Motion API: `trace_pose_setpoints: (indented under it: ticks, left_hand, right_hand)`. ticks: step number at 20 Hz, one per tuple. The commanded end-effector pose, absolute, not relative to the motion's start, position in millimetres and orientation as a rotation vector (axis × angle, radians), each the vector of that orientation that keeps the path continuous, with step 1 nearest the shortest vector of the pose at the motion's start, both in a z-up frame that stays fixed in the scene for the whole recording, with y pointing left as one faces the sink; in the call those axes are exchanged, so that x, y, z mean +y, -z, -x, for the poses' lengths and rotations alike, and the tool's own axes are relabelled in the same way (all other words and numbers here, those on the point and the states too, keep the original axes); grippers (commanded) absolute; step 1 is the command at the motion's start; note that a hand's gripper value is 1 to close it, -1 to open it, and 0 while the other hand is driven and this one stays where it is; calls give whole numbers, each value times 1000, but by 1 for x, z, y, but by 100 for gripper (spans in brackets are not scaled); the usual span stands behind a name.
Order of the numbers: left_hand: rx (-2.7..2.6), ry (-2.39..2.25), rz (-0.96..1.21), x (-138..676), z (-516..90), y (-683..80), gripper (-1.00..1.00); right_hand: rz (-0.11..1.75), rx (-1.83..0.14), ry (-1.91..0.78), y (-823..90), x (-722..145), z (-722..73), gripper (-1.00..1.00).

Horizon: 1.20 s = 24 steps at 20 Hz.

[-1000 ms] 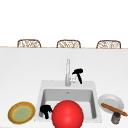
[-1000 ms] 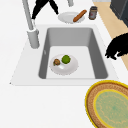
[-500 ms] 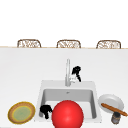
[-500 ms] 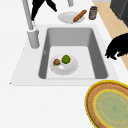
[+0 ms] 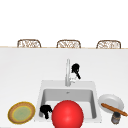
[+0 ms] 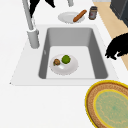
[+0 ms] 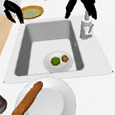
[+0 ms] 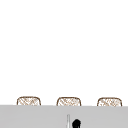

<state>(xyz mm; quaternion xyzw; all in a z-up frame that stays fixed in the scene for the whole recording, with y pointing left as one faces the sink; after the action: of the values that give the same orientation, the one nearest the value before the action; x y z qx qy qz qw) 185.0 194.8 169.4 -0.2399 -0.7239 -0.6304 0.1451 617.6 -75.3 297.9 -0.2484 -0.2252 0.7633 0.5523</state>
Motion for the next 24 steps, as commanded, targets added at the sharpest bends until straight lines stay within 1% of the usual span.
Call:
trace_pose_setpoints:
  ticks: [1,3,6,12,15,19,21,24]
  left_hand:
    - [-2086,1816,691,195,-185,-169,0]
    - [-2086,1816,691,195,-185,-169,0]
    - [-2086,1816,691,195,-185,-169,0]
    - [-2086,1816,691,195,-185,-169,0]
    - [-2086,1816,691,195,-185,-169,0]
    - [-2086,1816,691,195,-185,-169,0]
    - [-2086,1816,691,195,-185,-169,0]
    - [-2086,1816,691,195,-185,-169,0]
  right_hand:
    - [645,-559,-1799,-317,-75,-625,-100]
    - [573,-480,-1831,-304,-68,-636,-100]
    - [606,-427,-1843,-292,-64,-640,-100]
    - [579,-342,-1856,-270,-62,-662,-100]
    - [565,-341,-1857,-252,-62,-664,-100]
    - [608,-425,-1841,-234,-66,-651,-100]
    - [641,-429,-1847,-229,-63,-645,-100]
    - [624,-415,-1842,-223,-64,-650,-100]
